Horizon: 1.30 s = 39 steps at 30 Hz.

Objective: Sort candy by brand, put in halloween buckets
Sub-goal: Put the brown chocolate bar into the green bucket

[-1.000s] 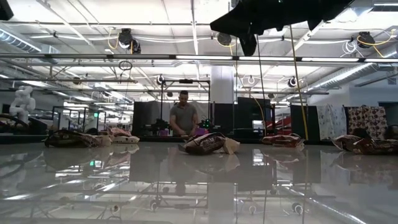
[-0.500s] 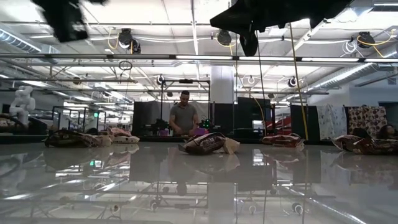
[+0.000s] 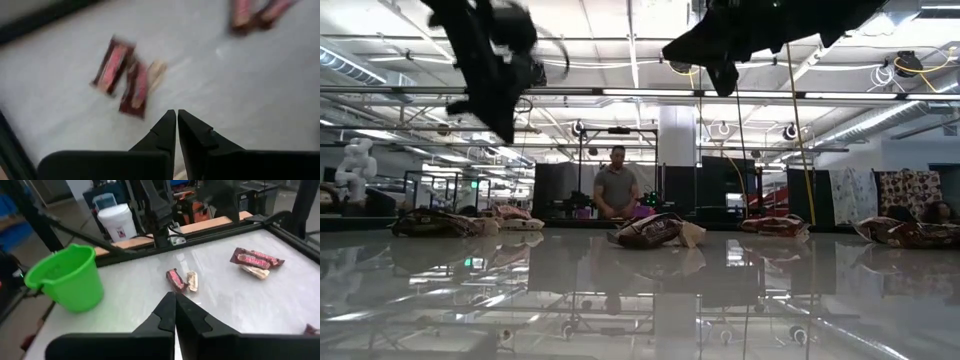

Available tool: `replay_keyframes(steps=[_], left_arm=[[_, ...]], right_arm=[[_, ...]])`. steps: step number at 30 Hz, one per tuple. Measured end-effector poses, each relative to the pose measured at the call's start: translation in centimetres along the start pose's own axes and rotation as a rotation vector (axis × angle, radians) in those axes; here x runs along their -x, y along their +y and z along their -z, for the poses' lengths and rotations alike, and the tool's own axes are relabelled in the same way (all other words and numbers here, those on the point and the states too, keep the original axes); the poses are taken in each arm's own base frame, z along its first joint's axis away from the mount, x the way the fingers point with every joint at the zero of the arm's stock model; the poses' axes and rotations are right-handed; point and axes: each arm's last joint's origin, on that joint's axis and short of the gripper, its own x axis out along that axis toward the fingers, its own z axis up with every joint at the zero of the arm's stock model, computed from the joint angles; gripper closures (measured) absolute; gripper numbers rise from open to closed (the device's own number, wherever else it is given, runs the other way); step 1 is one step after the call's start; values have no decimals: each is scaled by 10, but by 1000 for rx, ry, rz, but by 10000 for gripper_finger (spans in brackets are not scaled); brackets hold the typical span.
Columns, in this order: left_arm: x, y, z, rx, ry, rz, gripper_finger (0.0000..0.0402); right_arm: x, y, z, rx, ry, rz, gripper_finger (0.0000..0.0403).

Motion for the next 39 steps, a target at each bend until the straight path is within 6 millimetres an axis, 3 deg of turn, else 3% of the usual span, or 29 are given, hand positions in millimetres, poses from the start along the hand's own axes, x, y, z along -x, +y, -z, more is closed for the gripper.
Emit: replay_keyframes(steps=[8, 16, 25, 31, 39], left_arm=[[-45, 15, -14, -13, 171, -36, 358], [-63, 17, -16, -95, 207, -141, 262], [-100, 21, -17, -117, 316, -184, 180], [-114, 21, -20, -122, 308, -183, 162], [-115, 21, -20, -137, 315, -158, 162]], right_arm=[[0, -3, -1, 103, -3, 7, 403], [2, -23, -7, 75, -28, 77, 403], [3, -29, -8, 52, -33, 97, 403], [3, -29, -8, 52, -33, 95, 403], [3, -28, -8, 53, -29, 94, 403]])
